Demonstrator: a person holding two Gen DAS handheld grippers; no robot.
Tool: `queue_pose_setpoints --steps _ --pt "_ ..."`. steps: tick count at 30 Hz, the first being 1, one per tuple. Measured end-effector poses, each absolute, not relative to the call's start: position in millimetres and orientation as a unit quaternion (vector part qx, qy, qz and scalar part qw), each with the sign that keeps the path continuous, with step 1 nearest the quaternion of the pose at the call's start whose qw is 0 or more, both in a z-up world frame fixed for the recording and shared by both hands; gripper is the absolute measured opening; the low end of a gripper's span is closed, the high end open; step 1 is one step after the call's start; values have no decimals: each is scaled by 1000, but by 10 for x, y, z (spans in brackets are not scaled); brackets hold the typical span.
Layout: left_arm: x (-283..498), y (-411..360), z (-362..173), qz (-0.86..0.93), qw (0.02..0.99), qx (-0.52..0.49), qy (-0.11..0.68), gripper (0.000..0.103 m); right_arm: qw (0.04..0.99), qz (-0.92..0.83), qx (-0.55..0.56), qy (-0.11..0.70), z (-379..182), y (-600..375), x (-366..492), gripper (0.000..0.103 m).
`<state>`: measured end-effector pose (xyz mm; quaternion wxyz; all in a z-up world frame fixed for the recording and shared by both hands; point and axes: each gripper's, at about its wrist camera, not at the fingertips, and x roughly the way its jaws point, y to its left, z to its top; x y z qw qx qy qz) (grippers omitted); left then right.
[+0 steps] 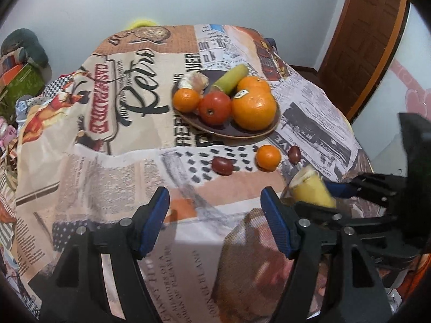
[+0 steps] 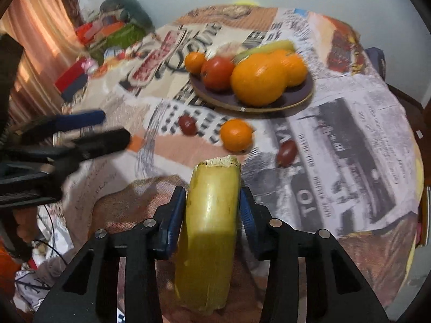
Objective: Organize fruits
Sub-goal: 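Grasp the second yellow squash with the right tool while the left tool grasps a tangerine, then lower the squash onto the plate with the right tool while the left tool sets the tangerine there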
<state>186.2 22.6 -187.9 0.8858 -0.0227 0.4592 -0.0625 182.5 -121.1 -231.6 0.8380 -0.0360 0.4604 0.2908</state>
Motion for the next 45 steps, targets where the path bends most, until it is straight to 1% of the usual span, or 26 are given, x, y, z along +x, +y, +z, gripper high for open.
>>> queue_pose_setpoints --steps 6,12,19,23,24,25,28,29,35,45 --pt "2079 -21 -1927 -84 881 -16 465 70 868 258 -12 424 -2038 -1612 1850 36" --pt "2287 -269 -2040 -98 875 -5 473 69 886 223 15 406 -1930 -1968 1999 35" --pt "2525 -445 -2240 -104 864 8 493 55 891 207 28 402 -1936 -2129 2139 35" --pt "2610 -497 -2332 -104 860 10 499 53 891 208 22 403 -1968 -2113 2172 35" --pt "2614 -504 -2346 -104 859 9 501 51 891 209 21 403 -1970 -2110 2180 35" --pt "2630 -507 -2375 -102 858 8 504 46 890 211 20 403 -1971 -2103 2190 35" --pt "2652 -499 -2417 -116 853 -6 508 36 890 216 21 402 -1954 -2075 2229 35" --pt "2648 -494 -2409 -120 854 -9 506 34 890 216 21 401 -1945 -2067 2239 35" --pt "2614 -402 -2342 -120 859 -16 497 34 893 223 19 390 -1859 -1995 2327 35" --pt "2640 57 -1948 -93 889 -36 447 34 900 246 9 361 -1599 -1700 2587 35"
